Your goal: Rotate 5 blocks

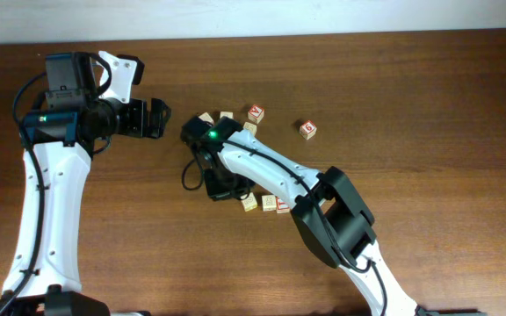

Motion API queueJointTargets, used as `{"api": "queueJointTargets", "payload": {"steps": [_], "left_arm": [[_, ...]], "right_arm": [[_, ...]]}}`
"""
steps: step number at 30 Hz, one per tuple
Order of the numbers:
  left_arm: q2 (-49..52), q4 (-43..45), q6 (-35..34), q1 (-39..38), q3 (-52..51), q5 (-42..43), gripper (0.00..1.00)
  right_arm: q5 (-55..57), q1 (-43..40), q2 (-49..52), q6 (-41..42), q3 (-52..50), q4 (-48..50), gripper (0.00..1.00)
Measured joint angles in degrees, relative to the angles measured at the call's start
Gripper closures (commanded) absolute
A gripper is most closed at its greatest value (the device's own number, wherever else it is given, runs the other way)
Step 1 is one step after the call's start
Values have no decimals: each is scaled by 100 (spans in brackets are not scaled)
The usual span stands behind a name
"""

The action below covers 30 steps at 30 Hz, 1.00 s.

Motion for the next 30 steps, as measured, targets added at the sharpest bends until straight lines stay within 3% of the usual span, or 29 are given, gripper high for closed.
{"api": "queueJointTargets", "payload": {"steps": [21, 24, 27, 28, 30], "left_arm": [[0, 0, 0, 0, 0, 0, 1], [0, 2, 0, 0, 0, 0, 1], [0, 4, 0, 0, 0, 0, 1], [0, 2, 0, 0, 0, 0, 1], [0, 2, 0, 0, 0, 0, 1]], "right_arm": [[273, -319, 11, 376, -50, -614, 94], [103, -664, 11, 192, 398, -734, 84], [39, -1185, 9, 0, 1034, -820, 62], [39, -1469, 9, -70, 1211, -752, 48], [42, -1965, 9, -98, 1255, -522, 44]]}}
